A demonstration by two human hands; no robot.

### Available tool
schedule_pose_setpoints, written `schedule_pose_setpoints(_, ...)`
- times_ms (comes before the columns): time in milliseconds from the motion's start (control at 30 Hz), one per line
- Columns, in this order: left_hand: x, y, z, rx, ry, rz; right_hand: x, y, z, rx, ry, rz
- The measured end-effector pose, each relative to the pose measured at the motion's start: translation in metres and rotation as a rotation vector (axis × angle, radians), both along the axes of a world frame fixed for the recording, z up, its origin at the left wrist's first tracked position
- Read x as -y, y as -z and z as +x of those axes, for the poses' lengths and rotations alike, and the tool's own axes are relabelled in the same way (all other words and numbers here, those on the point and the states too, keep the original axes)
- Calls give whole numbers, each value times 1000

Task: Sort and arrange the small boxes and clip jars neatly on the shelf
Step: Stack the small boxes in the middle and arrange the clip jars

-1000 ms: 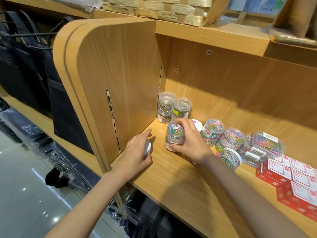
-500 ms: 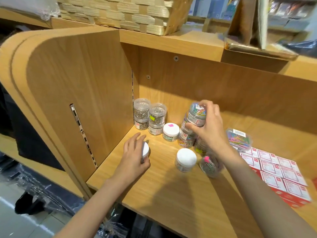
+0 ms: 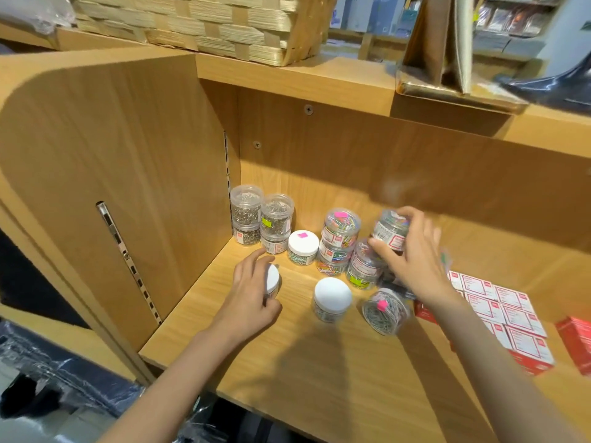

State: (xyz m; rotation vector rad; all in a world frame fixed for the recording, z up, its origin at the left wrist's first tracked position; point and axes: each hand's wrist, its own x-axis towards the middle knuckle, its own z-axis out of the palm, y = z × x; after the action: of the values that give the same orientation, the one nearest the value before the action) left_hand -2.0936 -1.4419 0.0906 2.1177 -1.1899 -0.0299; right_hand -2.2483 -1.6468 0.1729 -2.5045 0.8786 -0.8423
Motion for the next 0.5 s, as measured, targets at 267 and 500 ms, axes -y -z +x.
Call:
schedule_pose_setpoints(267,15,-14,-4,11,50,-68,5,6,-4,-206,-66,-119)
schedule_pose_setpoints(500,69,-42,-19,-157,144,-276,11,7,-26,-160,-135,-190)
